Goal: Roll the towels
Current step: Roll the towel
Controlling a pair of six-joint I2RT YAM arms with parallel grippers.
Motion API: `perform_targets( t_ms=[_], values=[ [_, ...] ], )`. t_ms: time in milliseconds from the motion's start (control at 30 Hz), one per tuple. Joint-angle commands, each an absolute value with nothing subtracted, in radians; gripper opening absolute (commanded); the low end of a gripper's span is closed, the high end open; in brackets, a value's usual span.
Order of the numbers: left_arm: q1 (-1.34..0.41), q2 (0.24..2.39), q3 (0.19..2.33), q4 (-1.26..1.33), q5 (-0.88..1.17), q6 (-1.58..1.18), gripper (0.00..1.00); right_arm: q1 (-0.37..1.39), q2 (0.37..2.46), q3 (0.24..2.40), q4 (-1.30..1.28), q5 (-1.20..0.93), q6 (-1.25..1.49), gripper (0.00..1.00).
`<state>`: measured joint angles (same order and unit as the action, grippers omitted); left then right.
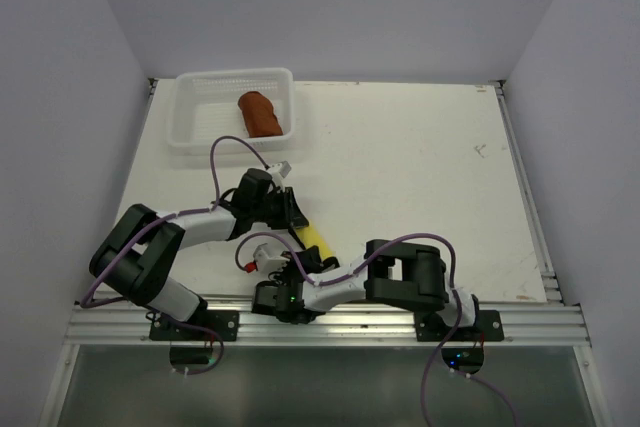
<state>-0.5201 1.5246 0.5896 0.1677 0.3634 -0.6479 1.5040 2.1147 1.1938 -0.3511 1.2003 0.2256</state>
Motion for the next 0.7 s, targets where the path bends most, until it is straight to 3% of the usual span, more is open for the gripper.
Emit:
perform_targets(
  t_ms=[0, 400, 667],
  values=[
    [-0.535, 1.574, 0.543, 0.114, 0.301, -0.638, 0.29, 1.514, 2.059, 1.174, -0.324, 1.106, 0.304, 0.09],
    [-0.535, 1.608, 0.517, 0.110, 0.268, -0.641, 0.27, 1.494, 1.850, 1.100, -0.281, 1.063, 0.387, 0.31],
    [-0.535, 1.614, 0.511, 0.104, 0.259, -0.638, 0.26, 1.479, 1.731, 1.043, -0.275, 0.996, 0.454, 0.38]
  ],
)
